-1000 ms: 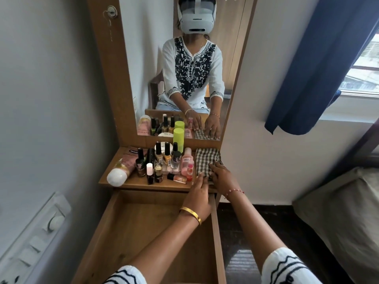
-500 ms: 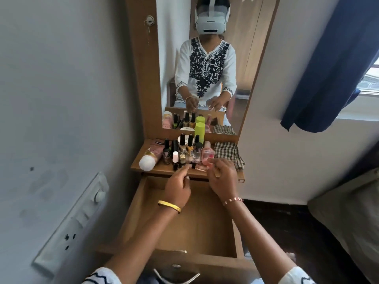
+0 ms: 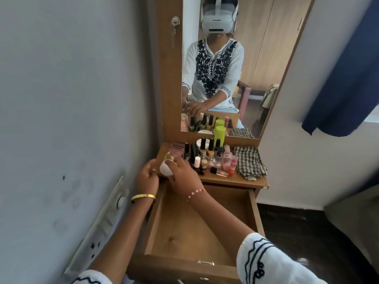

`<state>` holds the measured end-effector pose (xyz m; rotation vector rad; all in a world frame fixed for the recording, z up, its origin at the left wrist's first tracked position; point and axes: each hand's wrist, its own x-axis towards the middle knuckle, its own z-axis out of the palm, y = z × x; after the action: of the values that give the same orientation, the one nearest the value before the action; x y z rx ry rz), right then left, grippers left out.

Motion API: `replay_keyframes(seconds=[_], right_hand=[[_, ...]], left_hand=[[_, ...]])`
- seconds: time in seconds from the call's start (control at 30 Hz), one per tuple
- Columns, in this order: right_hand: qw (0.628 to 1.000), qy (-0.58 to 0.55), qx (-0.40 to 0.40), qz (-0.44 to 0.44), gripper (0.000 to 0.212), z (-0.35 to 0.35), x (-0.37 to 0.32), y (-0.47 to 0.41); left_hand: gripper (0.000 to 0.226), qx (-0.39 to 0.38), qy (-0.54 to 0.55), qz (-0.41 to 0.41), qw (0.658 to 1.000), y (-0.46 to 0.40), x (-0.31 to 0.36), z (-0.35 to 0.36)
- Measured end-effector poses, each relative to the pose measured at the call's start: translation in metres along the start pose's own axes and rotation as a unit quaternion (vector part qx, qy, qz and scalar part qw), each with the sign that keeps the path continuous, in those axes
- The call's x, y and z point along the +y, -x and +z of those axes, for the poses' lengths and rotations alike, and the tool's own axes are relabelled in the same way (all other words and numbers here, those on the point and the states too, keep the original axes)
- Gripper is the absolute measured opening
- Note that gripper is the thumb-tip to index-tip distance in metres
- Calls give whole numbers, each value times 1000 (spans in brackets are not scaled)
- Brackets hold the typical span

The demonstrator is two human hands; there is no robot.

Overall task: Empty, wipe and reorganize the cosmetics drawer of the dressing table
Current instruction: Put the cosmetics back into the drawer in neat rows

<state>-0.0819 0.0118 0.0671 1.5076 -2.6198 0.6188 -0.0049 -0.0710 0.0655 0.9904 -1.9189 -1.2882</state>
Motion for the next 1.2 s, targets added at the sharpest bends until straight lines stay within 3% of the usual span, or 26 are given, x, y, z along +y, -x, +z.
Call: replay_keyframes(seconds=[0.13,0.23,0.37,0.53,0.73,0.97,1.1,1.2], right_hand=[[996,86,-23,-4,55,16,-5,-16],[995,97,-1,10,48,22,-8,-19],[997,60,25,36,43,23,-6,-17],[997,-20,52,50,46,17,-2,-1],[992,-47,118,-24,42,26,-9,43],[988,-79,85,-106,33,27,-17,86],[974,-178,136,-14,29,4,-18,90],[966,-182,164,84,48,-20,-12,84]], left_hand=[[39,-42,72,-70,994,-11,-7,0],[42,-58,148,-126,979,-15,-14,0],[40,-67,228,-157,959,-10,-11,0],[34,-80,245,-158,953,-4,-12,0],[32,-95,316,-187,925,17,-11,-8],[31,-97,260,-168,946,40,-21,-20],[37,-133,198,-146,960,48,-29,-29],[37,-192,142,-108,965,56,-34,-37]])
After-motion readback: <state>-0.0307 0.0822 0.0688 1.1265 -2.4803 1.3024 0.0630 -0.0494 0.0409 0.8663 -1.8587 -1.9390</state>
